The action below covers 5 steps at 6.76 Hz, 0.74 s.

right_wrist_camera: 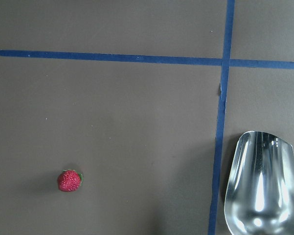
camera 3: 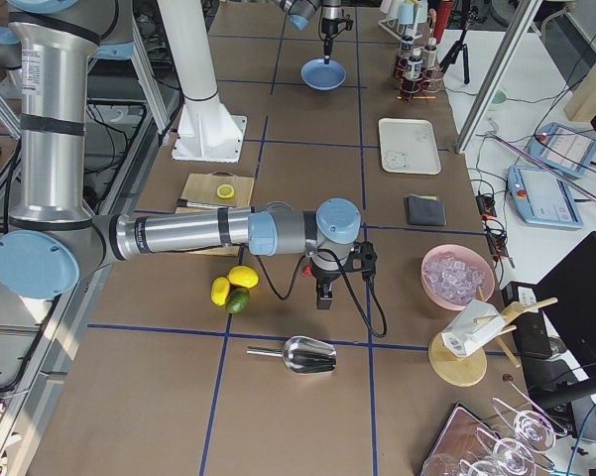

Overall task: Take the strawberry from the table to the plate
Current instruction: 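Push the light blue plate with the left gripper toward the table center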

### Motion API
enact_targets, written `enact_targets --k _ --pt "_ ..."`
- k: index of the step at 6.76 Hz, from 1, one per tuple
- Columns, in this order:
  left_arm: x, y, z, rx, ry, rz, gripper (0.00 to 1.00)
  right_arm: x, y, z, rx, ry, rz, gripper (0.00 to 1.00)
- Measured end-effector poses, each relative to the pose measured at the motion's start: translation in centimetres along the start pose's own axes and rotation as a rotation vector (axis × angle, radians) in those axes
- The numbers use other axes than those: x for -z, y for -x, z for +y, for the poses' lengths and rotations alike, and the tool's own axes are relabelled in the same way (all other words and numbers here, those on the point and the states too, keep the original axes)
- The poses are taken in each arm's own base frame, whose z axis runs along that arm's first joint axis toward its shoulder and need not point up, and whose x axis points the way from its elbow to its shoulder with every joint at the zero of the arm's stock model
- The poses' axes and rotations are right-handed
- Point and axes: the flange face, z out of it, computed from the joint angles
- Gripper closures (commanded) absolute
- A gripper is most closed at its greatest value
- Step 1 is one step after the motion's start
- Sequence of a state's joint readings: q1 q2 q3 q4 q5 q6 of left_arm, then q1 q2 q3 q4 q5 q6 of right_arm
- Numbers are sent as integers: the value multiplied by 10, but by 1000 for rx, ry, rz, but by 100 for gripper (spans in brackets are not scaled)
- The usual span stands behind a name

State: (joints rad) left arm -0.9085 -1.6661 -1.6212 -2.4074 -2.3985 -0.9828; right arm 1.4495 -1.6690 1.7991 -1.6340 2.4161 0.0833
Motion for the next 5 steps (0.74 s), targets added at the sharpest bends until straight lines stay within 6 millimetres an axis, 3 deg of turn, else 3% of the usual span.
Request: enact_targets --k 2,3,4,5 --pt "-54 -146 -2 71 37 120 100 -2 0 0 -1 5 0 0" --pt "-90 -211 10 102 41 153 100 -3 0 -1 -1 7 0 0" --pt "-124 -255 23 121 25 161 100 -4 -1 -2 -2 9 0 0" --pt "-148 -277 27 130 0 155 100 -5 -1 -2 -4 11 -4 0"
